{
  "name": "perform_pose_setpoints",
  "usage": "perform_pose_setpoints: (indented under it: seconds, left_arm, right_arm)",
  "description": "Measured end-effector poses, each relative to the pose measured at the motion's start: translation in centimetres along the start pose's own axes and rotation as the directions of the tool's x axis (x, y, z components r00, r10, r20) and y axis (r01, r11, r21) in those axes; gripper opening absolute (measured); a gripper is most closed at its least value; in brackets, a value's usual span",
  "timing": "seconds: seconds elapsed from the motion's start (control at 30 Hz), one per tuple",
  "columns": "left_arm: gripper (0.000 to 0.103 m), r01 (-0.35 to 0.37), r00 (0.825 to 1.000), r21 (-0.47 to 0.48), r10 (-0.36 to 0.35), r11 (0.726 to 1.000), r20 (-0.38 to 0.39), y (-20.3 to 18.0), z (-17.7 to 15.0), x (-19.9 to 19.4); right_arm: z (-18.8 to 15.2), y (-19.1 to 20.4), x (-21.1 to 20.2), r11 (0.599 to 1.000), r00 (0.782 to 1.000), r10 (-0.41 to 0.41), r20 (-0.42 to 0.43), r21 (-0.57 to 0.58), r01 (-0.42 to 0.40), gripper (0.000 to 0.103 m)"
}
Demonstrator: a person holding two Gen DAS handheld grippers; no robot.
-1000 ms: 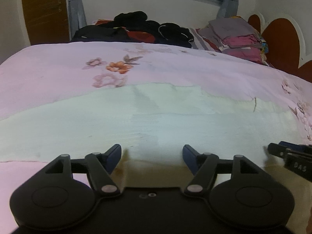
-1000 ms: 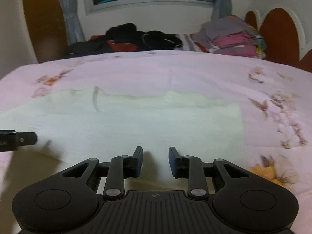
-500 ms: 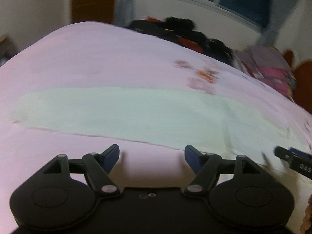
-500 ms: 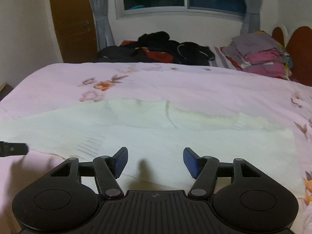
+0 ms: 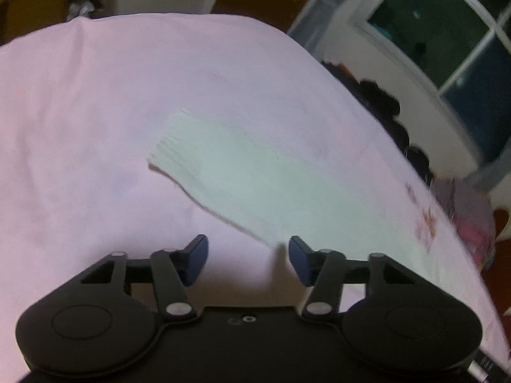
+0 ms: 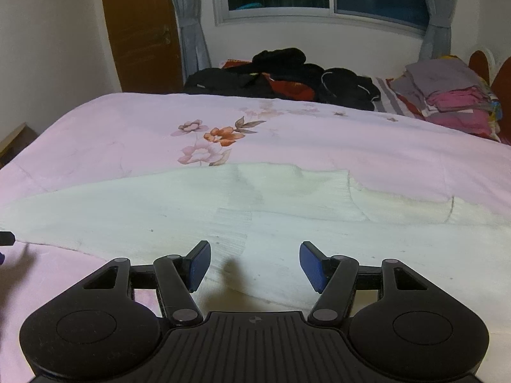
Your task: Fold small clothes
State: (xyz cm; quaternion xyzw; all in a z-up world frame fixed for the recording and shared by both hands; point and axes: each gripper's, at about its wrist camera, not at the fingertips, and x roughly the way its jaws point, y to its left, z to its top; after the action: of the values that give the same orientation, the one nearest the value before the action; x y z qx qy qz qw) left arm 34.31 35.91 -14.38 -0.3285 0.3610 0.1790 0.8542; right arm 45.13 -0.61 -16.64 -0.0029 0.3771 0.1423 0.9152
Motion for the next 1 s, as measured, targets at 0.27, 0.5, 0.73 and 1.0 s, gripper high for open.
perform_pose_setpoints:
  seconds: [0.27, 0.5, 0.73, 1.0]
  left_arm:
    - [0.011, -0.003, 0.997, -0.101, 0.01, 0.995, 0.071, 1.2, 1.7, 2.5]
    - [0.003, -0.009, 0.99, -0.047, 0.015, 0.999, 0.137, -1.5, 1.1, 2.7]
    - [0.003, 0.114, 0.97, 0.218, -0.156, 0.969, 0.186, -10.1, 0.4, -1.1]
    - [0.003, 0.344, 0.919, 0.464, -0.394, 0.817, 0.013, -24.0, -6.2, -2.2]
  right_arm:
    - [0.3, -1.1, 1.3, 0.998, 0.999, -0.048, 0.0, 0.031, 0.048, 0.062]
    - [-1.0, -1.4, 3.3, 0.997, 0.995, -0.074, -0.069, 0.007, 0.075, 0.062]
    - [-0.9, -2.2, 2.9, 0.998, 0.996, -0.067, -0.061, 0.011, 0.068, 0.062]
    - [-0.9, -6.4, -2.0, 0.991, 0.998, -0.063, 0.019, 0.115, 0.061, 0.062]
